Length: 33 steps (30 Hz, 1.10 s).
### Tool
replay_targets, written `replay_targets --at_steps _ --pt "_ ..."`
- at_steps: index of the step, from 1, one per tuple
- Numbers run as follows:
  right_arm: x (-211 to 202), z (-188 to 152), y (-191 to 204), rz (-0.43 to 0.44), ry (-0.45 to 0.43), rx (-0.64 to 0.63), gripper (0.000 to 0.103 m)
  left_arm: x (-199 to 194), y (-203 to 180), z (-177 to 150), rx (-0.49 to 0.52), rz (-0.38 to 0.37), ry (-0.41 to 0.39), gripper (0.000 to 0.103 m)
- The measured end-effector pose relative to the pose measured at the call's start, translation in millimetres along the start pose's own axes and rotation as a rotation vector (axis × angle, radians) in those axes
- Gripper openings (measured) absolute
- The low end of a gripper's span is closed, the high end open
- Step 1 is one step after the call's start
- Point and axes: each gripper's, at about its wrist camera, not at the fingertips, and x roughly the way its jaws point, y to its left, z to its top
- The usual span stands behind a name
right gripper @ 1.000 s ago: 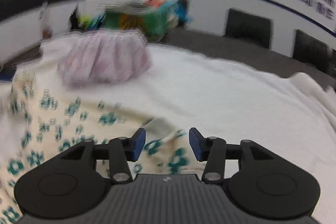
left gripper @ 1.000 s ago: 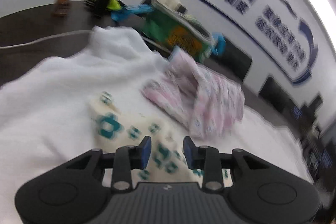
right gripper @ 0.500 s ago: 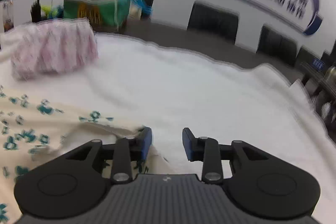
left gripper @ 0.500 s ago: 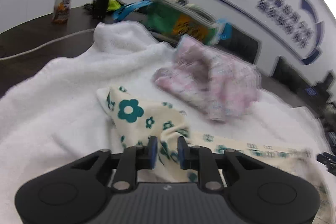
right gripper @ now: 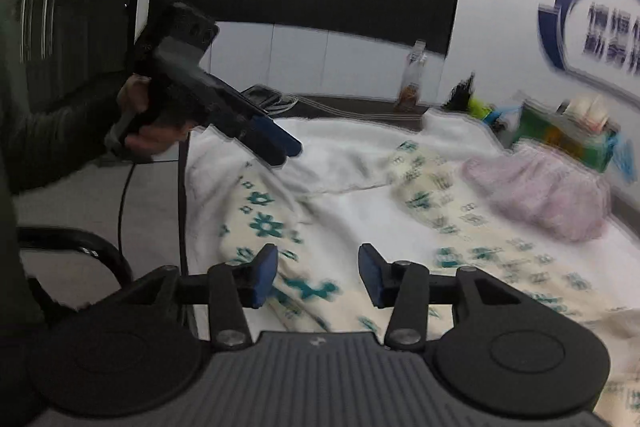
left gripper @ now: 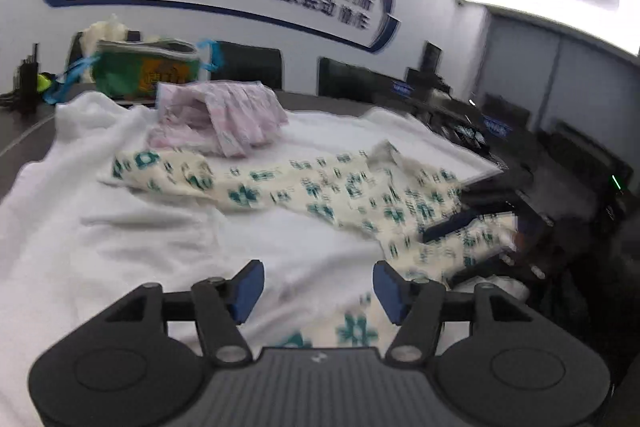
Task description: Fold clothes
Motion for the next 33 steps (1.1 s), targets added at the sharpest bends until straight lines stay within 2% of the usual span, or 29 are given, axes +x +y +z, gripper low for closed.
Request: replay_targets --at_steps 1,2,3,4,5,9,12,16,17,19,20,21,22,24,25,26,27,29,31,33 --pt "8.9 0.5 -3.0 0.014 0.015 0.021 0.041 2.7 2.5 -5.0 -0.008 0.001 0.016 0.058" --pt "16.3 -0.1 -4.6 0.024 0.035 0.027 0.035 4.2 4.7 -8.4 -0.018 0.011 0.028 0.048" --pt "22.6 -1.6 -5.3 0.033 0.059 0.022 0.025 5.4 6.8 -11.5 -0.029 0.022 0.039 0.027" --pt "28.4 -2.2 -4.6 0.042 0.077 0.018 0.017 6.5 8.9 -14.5 -0.039 0.033 0.051 0.017" --pt "32.9 -2.8 -1.7 0.060 0.090 0.016 0.003 5.4 10.3 -16.5 -0.047 0.038 0.051 0.006" --pt "31.7 1.2 8.0 0.052 0.080 -0.024 0.002 -6.5 14.5 -19.0 -0.070 0.020 0.013 0.002" --pt "27.4 11.7 2.3 0.007 0.020 0.013 0.002 -12.8 15.3 -5.0 -0.097 0.035 -0.029 0.000" --pt "34.5 22.3 -16.6 -0.111 -0.018 0.064 0.002 -6.4 17.6 25.2 -0.067 0.085 -0.079 0.000" --pt "39.5 22.8 -21.9 -0.137 -0.014 0.082 0.002 -1.5 16.5 31.5 -0.039 0.124 -0.086 0.001" --pt "51.2 23.2 -30.7 -0.206 0.001 0.113 0.002 16.7 18.0 41.4 -0.022 0.267 -0.068 0.001" --pt "59.9 22.6 -33.6 -0.249 0.033 0.129 0.002 20.9 22.7 41.5 -0.043 0.306 -0.053 0.002" --pt "67.7 21.3 -36.5 -0.265 0.078 0.144 0.004 23.8 28.0 40.9 -0.069 0.341 -0.039 0.008" --pt "73.8 19.6 -38.3 -0.277 0.117 0.149 0.006 26.7 33.2 40.3 -0.095 0.376 -0.026 0.009" --pt "72.0 17.6 -39.5 -0.327 0.135 0.144 0.016 22.9 42.3 37.5 -0.149 0.424 -0.025 0.011" --pt "62.7 17.6 -40.7 -0.362 0.125 0.145 0.019 8.9 41.0 32.6 -0.163 0.405 -0.055 0.013" --pt "48.7 18.1 -42.4 -0.404 0.106 0.148 0.026 -6.4 38.7 27.2 -0.174 0.378 -0.087 0.022" --pt "32.6 17.7 -43.8 -0.441 0.081 0.157 0.033 -21.6 36.5 21.8 -0.185 0.352 -0.119 0.035" --pt "-9.5 12.7 -45.4 -0.505 0.037 0.194 0.035 -40.5 23.4 10.1 -0.177 0.280 -0.179 0.051" --pt "-45.2 1.2 -40.7 -0.543 0.019 0.206 0.036 -37.3 2.4 1.1 -0.155 0.182 -0.199 0.055" --pt "-70.2 -16.6 -32.8 -0.561 0.032 0.194 0.043 -18.9 -20.5 -0.4 -0.077 0.138 -0.165 0.055"
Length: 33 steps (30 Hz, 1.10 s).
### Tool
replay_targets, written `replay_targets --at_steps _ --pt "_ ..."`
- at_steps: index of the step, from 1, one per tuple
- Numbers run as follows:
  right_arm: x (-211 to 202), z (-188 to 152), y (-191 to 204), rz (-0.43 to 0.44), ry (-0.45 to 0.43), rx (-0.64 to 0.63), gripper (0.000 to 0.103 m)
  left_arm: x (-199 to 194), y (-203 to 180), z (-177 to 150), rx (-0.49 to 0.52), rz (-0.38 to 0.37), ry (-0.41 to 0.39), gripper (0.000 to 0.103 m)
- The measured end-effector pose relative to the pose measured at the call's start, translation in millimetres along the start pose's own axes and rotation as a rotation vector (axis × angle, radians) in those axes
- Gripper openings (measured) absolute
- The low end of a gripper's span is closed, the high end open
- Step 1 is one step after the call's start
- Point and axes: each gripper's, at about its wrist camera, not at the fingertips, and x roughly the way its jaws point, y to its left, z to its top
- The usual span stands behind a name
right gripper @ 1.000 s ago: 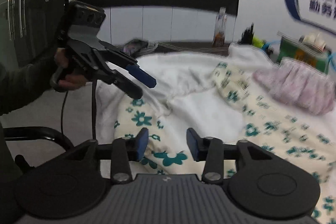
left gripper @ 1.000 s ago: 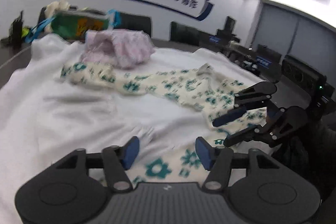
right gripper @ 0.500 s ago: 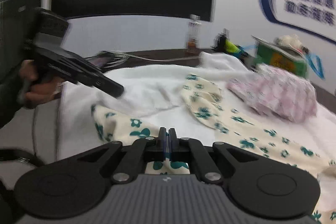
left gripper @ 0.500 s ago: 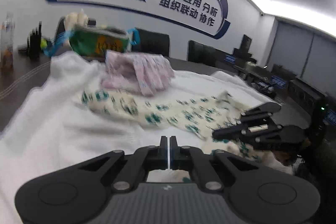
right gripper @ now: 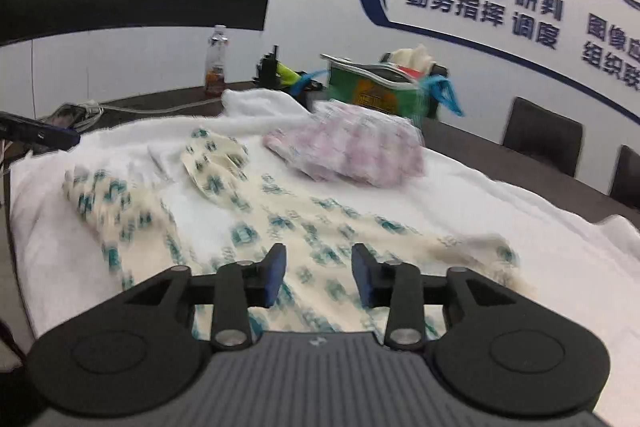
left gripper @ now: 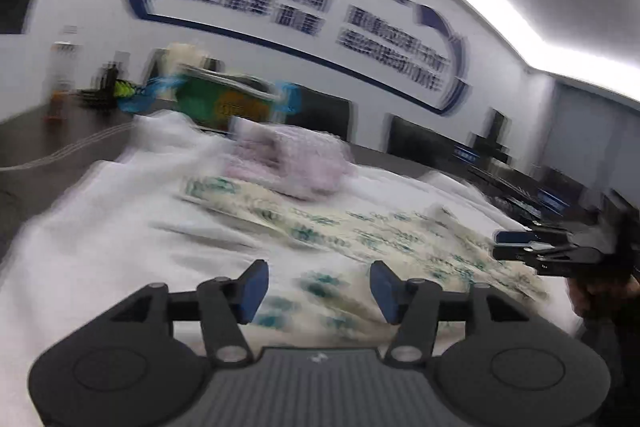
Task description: Fold clothes
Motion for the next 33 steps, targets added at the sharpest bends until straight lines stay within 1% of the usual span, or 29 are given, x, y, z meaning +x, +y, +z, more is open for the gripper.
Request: replay_targets --at_steps 2,4,7,8,10,11,12,13,14,16,19,21,22,25,26,27,28,29,30,31,32,33 --pt "-20.6 -23.0 -1.8 0.008 0.010 -0.050 0.048 20.1 -20.0 -3.1 0.111 -0.001 0.027 0.055" --pt "-32.5 -42.6 -3.7 0.001 0.054 -0.097 0.049 40.8 -30.4 -3.1 0.171 0.004 0.070 0.055" --pt "-38.5 -65.4 -15.8 -0.054 0.116 -0.082 0.049 59.8 -35.1 -2.1 0.229 0.002 0.102 0.058" --pt "-39.1 -71.0 -20.5 -0.070 0.122 -0.066 0.049 64.7 -35.2 -1.5 0.246 0.006 0.108 0.058" --pt "-39.3 -80.0 -29.7 -0.089 0.120 -0.033 0.049 74.0 -31.3 -5.1 0.256 0.039 0.119 0.058" --pt "-38.6 -83.4 -33.1 -0.090 0.111 -0.019 0.043 77.6 -28.2 -5.2 0.241 0.050 0.134 0.046" --pt "-38.2 -86.4 -35.4 -0.083 0.098 -0.009 0.028 78.8 -23.7 -5.4 0.213 0.040 0.156 0.017" --pt "-38.0 -89.2 -37.0 -0.070 0.082 -0.002 0.018 79.5 -18.9 -5.8 0.184 0.025 0.179 0.005" --pt "-38.2 -91.8 -39.3 -0.059 0.073 0.007 0.007 77.5 -14.6 -6.2 0.147 0.014 0.184 0.005" --pt "-40.1 -92.4 -43.1 -0.025 0.065 0.021 0.000 64.8 -12.1 -7.4 0.116 0.012 0.163 0.003" --pt "-61.2 -89.3 -44.0 0.038 0.034 0.032 0.000 33.9 -11.0 -10.3 0.062 0.007 0.141 0.002" --pt "-78.1 -89.3 -42.8 0.046 0.034 0.032 0.000 12.1 -16.6 -18.6 0.055 0.008 0.131 0.000" --pt "-82.3 -91.2 -41.4 0.034 0.050 0.034 0.000 6.2 -18.8 -25.4 0.048 0.029 0.142 0.000" --pt "-92.5 -97.7 -36.2 0.006 0.100 0.036 0.000 -2.7 -19.7 -45.7 0.029 0.059 0.183 0.001" --pt "-93.1 -101.1 -33.1 0.006 0.116 0.030 0.000 -9.5 -19.1 -47.2 0.027 0.058 0.171 0.001" --pt "-93.6 -104.6 -30.0 0.006 0.133 0.024 0.000 -17.1 -18.3 -47.6 0.026 0.055 0.152 0.004" --pt "-95.4 -106.1 -28.0 0.007 0.133 0.018 0.001 -25.2 -19.4 -44.8 0.035 0.045 0.116 0.005" --pt "-98.1 -106.3 -27.0 0.007 0.122 0.010 0.002 -30.0 -22.7 -40.7 0.063 0.030 0.081 0.015" --pt "-101.4 -105.9 -27.1 0.008 0.105 0.007 0.003 -34.2 -26.3 -36.5 0.093 0.015 0.047 0.036" --pt "-103.7 -104.1 -27.9 0.014 0.089 0.007 0.005 -38.3 -30.0 -32.3 0.124 0.000 0.013 0.046" --pt "-104.8 -101.7 -28.5 0.024 0.075 0.006 0.008 -37.9 -34.7 -30.1 0.170 -0.012 -0.001 0.051" --pt "-106.0 -99.3 -29.1 0.033 0.061 0.006 0.016 -35.0 -39.4 -29.0 0.222 -0.025 0.002 0.051"
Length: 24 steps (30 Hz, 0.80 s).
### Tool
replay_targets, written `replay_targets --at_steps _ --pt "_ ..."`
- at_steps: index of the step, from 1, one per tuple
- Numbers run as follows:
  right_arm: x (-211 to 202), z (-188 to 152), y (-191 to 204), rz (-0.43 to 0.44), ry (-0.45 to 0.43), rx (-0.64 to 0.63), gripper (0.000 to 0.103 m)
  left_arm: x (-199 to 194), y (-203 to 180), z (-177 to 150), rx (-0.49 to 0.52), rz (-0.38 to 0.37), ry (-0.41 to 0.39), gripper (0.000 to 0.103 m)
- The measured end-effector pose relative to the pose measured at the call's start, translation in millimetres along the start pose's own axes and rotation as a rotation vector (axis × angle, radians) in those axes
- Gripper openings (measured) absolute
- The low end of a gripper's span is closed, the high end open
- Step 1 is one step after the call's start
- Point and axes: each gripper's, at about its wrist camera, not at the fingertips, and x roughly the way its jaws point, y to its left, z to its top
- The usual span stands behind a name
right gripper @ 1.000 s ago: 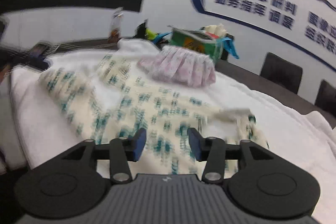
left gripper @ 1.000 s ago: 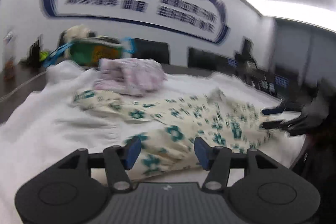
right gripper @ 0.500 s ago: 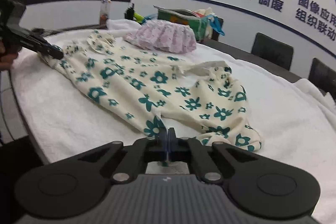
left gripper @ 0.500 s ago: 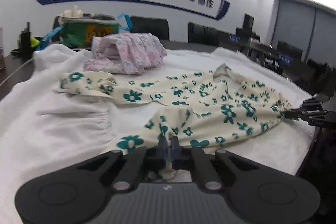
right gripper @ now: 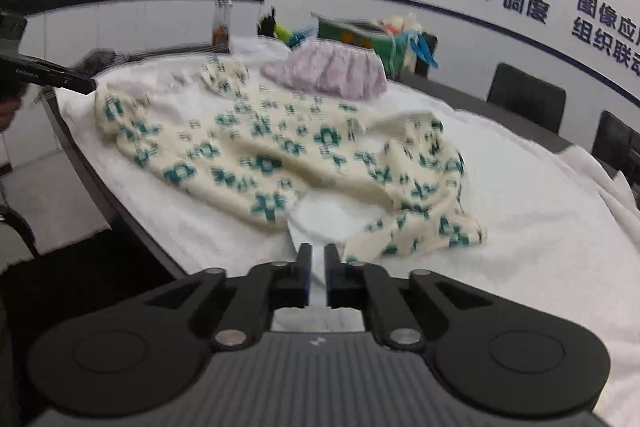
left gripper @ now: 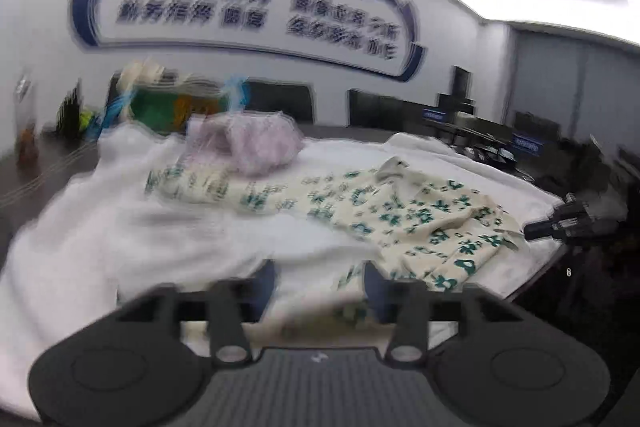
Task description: Fold clothes
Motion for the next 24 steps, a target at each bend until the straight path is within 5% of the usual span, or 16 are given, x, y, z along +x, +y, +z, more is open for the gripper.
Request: replay_targets --at_steps 3,7,14,17,19,20,21,24 --pt "4.2 4.9 7.8 0.021 -0.011 -0.041 0.031 11.1 -11.6 0.0 0.101 -0.049 0.038 0.051" --pt "12.7 5.8 23.0 0.079 0.012 -0.100 0.033 24.2 -23.5 -7.1 0.153 -0.153 0.063 0.051" --pt "24.0 2.8 15.5 0.056 -0.003 -0.070 0.034 48.0 -24.8 -19.7 0.230 -0.144 0.126 0.050" --pt "32.9 6.3 12.0 0.042 -0.012 -0.073 0.034 57.7 -11.5 -19.5 0.192 -0.140 0.171 0.008" --pt "44.1 5.7 15.0 0.047 0.011 -0.105 0.033 55.8 -0.4 -18.2 0.161 -0.156 0.160 0.005" --pt "47.7 5.6 15.2 0.052 0.013 -0.105 0.028 52.7 1.3 -18.4 0.176 -0.152 0.151 0.004" --pt "49.3 6.5 14.5 0.052 0.013 -0.093 0.011 50.7 2.5 -18.1 0.181 -0.148 0.151 0.004" --pt "45.2 9.3 14.3 0.066 -0.003 -0.069 0.003 45.1 6.6 -17.1 0.185 -0.137 0.152 0.003"
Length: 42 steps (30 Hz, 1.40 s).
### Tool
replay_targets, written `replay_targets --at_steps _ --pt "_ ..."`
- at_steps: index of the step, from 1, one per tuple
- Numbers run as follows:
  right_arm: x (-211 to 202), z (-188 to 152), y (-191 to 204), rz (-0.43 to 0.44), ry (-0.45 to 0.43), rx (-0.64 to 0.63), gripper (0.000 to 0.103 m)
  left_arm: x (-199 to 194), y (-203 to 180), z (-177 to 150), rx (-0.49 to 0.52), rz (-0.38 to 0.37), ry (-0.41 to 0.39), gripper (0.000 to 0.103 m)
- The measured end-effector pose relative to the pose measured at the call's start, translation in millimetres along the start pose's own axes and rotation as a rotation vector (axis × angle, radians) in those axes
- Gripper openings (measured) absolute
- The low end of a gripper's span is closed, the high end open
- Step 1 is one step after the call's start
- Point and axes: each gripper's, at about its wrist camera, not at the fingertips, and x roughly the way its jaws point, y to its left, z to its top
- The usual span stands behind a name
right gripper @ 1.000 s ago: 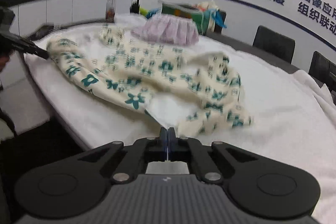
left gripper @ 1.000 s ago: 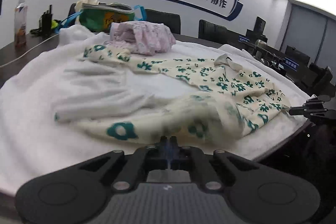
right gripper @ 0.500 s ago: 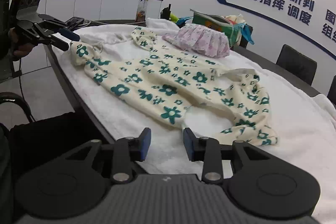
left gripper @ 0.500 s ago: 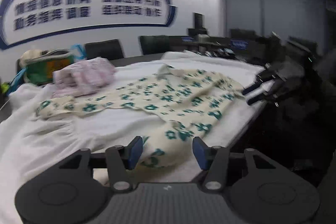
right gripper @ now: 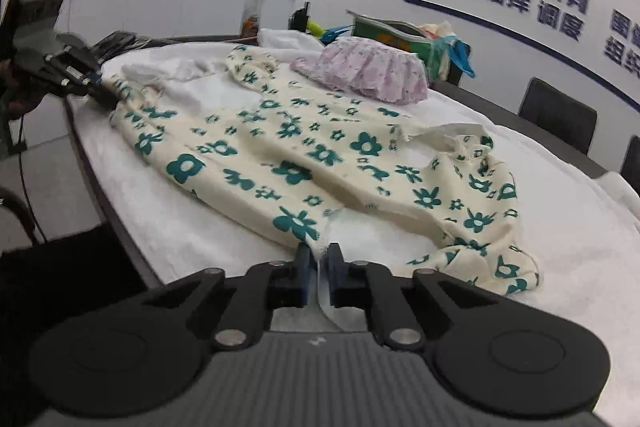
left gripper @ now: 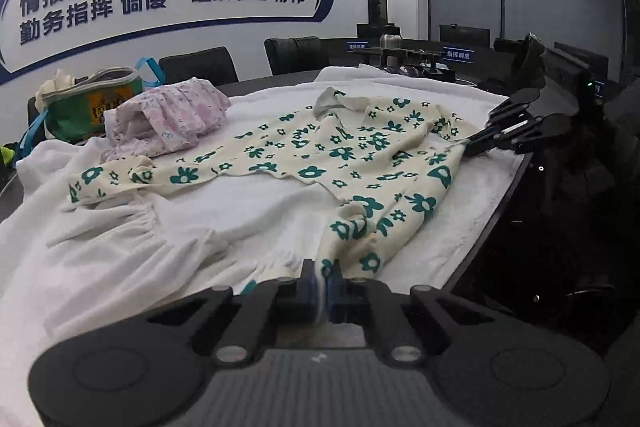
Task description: Fold clothes
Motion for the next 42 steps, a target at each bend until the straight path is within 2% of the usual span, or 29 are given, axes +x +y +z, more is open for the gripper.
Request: replay_targets --at_steps 4,7,9,10,12,13,14,15,16,17,19,20,21,23,24,27,31,32,33,34,35,39,42 --pt "-22.7 4.4 7.0 0.040 -0.030 0.001 0.002 -17.6 11.4 4.3 -0.026 0.008 -0.034 0.003" --pt "-33.1 6.7 18.4 0.104 0.007 -0.007 0.002 -23.4 18.8 6.4 -0.026 0.006 -0.023 0.004" --pt "-36.6 8.0 27.3 0.148 0.039 -0.033 0.004 -24.9 22.5 4.7 -0.032 -0.028 -0.012 0.010" --pt "-38.4 8.4 27.1 0.156 0.041 -0.039 0.005 -28.9 29.1 6.3 -0.089 -0.075 -0.035 0.011" --pt "-41.9 9.1 26.6 0.173 0.045 -0.052 0.011 -39.8 45.6 13.2 -0.229 -0.187 -0.108 0.033" --pt "-45.9 11.8 23.0 0.174 0.020 -0.049 0.016 -45.1 52.0 22.7 -0.271 -0.188 -0.155 0.039" --pt "-50.3 17.9 16.1 0.159 -0.027 -0.032 0.033 -50.0 57.8 33.1 -0.307 -0.176 -0.202 0.052" --pt "-50.1 27.3 7.9 0.132 -0.067 -0.005 0.043 -45.6 62.2 48.0 -0.332 -0.099 -0.212 0.068" --pt "-47.3 38.1 -0.9 0.102 -0.103 0.025 0.047 -39.2 66.4 63.8 -0.355 -0.007 -0.214 0.076" --pt "-41.5 49.0 -10.3 0.070 -0.129 0.059 0.053 -18.7 74.1 76.8 -0.425 0.046 -0.161 0.080" --pt "-13.6 71.6 -33.7 0.026 -0.127 0.159 0.056 28.3 91.1 101.7 -0.585 0.135 -0.028 0.072" --pt "5.1 81.5 -48.8 0.020 -0.102 0.233 0.056 51.8 99.6 114.2 -0.664 0.180 0.039 0.057" --pt "23.7 91.5 -64.0 0.014 -0.077 0.307 0.056 74.6 104.7 117.4 -0.726 0.181 0.104 0.051" --pt "66.7 103.5 -91.6 0.037 0.021 0.450 0.052 119.8 113.2 119.9 -0.840 0.161 0.232 0.051" --pt "86.6 105.4 -101.7 0.063 0.079 0.503 0.048 131.9 115.3 119.5 -0.857 0.171 0.256 0.047" --pt "130.6 102.8 -119.0 0.153 0.220 0.605 0.042 161.0 120.2 117.4 -0.879 0.212 0.300 0.047" --pt "156.4 96.3 -137.4 0.213 0.240 0.742 0.035 174.8 127.4 121.1 -0.930 0.187 0.278 0.048" --pt "160.9 93.4 -140.3 0.215 0.233 0.765 0.025 176.6 127.8 121.4 -0.934 0.190 0.263 0.044" --pt "165.5 91.6 -140.0 0.213 0.226 0.778 0.005 177.7 128.4 120.7 -0.943 0.186 0.256 0.015" --pt "167.7 90.4 -138.8 0.205 0.209 0.781 0.003 178.8 129.1 119.8 -0.953 0.180 0.253 0.001" --pt "167.2 90.5 -136.4 0.204 0.175 0.770 0.003 177.0 131.6 116.4 -0.974 0.172 0.221 0.006" --pt "148.5 100.8 -130.2 0.195 -0.023 0.698 0.003 167.5 143.1 100.9 -1.061 0.136 0.069 0.005" --pt "141.4 106.1 -134.5 0.170 -0.125 0.667 0.003 163.6 148.0 95.3 -1.091 0.126 -0.028 0.005"
